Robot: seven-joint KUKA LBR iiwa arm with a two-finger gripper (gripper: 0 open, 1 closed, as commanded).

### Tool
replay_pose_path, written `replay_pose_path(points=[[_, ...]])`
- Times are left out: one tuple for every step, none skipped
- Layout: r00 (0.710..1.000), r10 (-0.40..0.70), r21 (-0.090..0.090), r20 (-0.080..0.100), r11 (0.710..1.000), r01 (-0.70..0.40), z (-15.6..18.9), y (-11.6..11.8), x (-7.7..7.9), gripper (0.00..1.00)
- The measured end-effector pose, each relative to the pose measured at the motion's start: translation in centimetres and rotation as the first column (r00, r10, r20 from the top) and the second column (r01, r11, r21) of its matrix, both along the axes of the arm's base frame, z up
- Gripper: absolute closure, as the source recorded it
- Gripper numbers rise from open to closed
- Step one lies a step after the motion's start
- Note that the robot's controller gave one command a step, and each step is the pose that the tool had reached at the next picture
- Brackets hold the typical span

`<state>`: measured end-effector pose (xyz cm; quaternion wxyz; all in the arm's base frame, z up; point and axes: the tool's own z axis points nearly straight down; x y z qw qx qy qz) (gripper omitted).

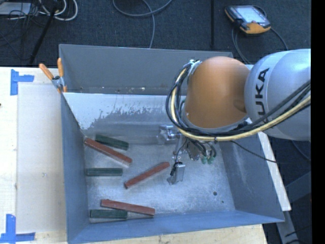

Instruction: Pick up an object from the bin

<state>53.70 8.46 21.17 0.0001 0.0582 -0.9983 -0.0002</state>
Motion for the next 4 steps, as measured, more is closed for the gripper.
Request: replay_pose_path(points=[[1.000,-0.001,0.000,0.000,1.000,0.001,0.0,0.0,0.0,0.00],[0.998,0.063,0.000,0.006,0.998,-0.063,-3.9,-0.1,0.0,0.00],[1.000,-0.012,0.000,0.000,1.000,0.012,-8.0,0.8,0.8,0.00],[1.000,0.003,0.000,-0.001,1.000,-0.003,-11.0,-0.9,2.1,0.00]])
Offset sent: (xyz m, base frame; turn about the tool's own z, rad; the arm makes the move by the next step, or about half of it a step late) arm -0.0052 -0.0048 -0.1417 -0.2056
